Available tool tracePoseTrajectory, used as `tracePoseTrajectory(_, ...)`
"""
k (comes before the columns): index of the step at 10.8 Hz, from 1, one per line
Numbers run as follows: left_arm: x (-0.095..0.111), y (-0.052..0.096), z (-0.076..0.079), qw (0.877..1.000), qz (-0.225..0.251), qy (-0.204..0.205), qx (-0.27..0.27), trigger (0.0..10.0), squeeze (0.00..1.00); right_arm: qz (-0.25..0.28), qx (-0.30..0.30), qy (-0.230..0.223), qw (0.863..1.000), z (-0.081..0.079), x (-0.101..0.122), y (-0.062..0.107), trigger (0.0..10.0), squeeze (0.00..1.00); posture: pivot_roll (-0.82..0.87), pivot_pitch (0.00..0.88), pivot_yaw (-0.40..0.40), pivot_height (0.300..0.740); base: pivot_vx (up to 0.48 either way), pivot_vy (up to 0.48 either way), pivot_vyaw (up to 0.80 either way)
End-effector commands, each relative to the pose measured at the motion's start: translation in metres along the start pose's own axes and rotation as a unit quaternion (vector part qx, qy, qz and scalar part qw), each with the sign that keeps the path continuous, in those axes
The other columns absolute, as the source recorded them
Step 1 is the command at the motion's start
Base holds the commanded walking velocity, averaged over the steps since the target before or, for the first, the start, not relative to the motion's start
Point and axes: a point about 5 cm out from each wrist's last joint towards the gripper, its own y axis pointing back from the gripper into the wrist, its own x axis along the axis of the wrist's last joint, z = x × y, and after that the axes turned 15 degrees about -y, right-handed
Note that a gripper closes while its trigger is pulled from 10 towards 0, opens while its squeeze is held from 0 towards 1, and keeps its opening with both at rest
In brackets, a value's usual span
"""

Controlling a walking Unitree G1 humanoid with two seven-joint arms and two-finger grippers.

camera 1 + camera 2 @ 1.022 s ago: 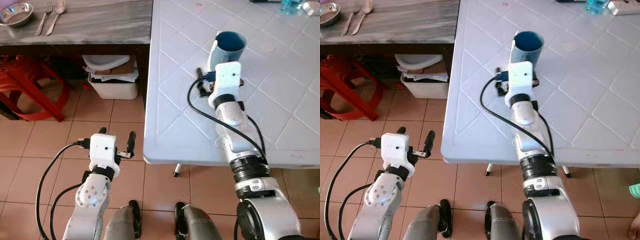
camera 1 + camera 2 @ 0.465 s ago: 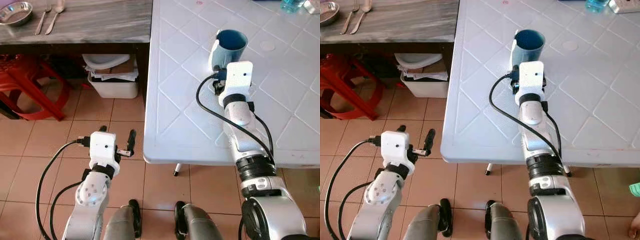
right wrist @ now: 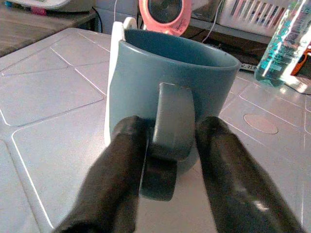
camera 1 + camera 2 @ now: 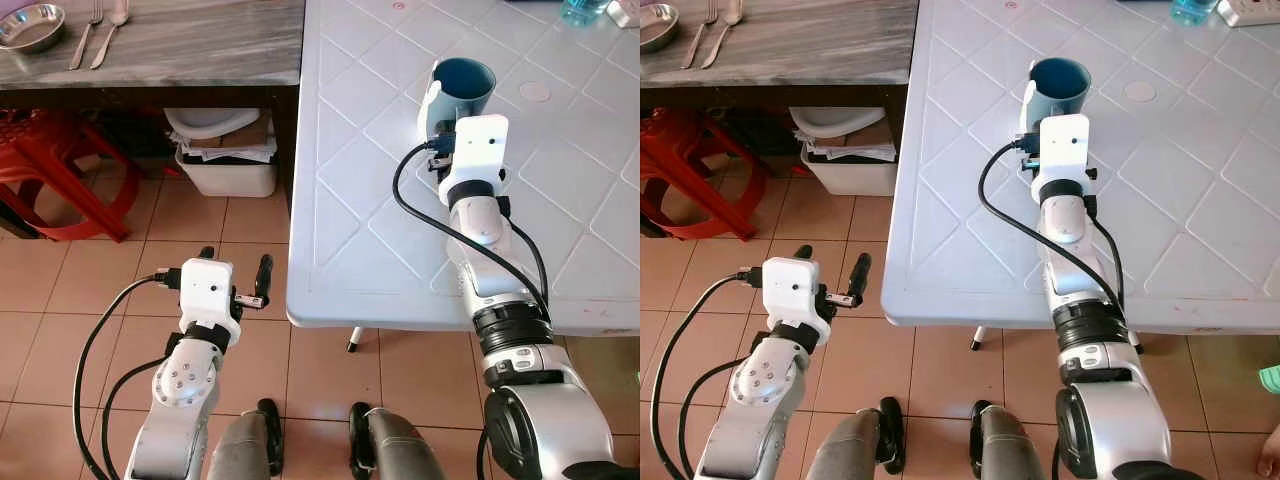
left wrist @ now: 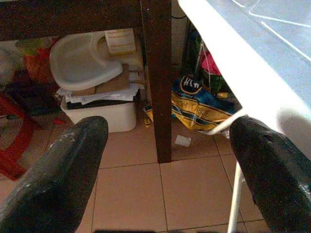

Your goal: Setting the table

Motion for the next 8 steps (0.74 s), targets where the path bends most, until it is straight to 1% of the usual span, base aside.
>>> tracePoseTrajectory(1,-0.006,0.002,-0.001,1.000,-0.015,0.000,0.004,10.0,0.00,-0.001,0.001,0.000,1.000,-0.001,-0.001,0.000,0.0,0.00,-0.02,0.261,0.039,0.740,0.000,0.000,0.00)
tracePoseTrajectory(5,-0.005,-0.004,0.001,1.000,-0.012,0.005,0.007,10.0,0.00,-0.001,0.002,0.002,1.000,0.002,-0.003,0.000,0.0,0.00,-0.03,0.238,0.028,0.740,0.000,0.000,0.00)
tracePoseTrajectory(7,-0.005,-0.010,-0.002,1.000,-0.014,0.013,0.019,10.0,0.00,0.005,0.013,-0.009,1.000,0.004,-0.004,0.005,0.0,0.00,-0.03,0.221,0.026,0.740,0.000,0.000,0.00)
tracePoseTrajectory(8,-0.004,-0.011,-0.004,1.000,-0.010,0.014,0.026,10.0,0.00,0.016,0.044,-0.039,0.998,0.002,-0.004,0.018,10.0,0.00,-0.03,0.210,0.014,0.740,0.000,0.296,0.00)
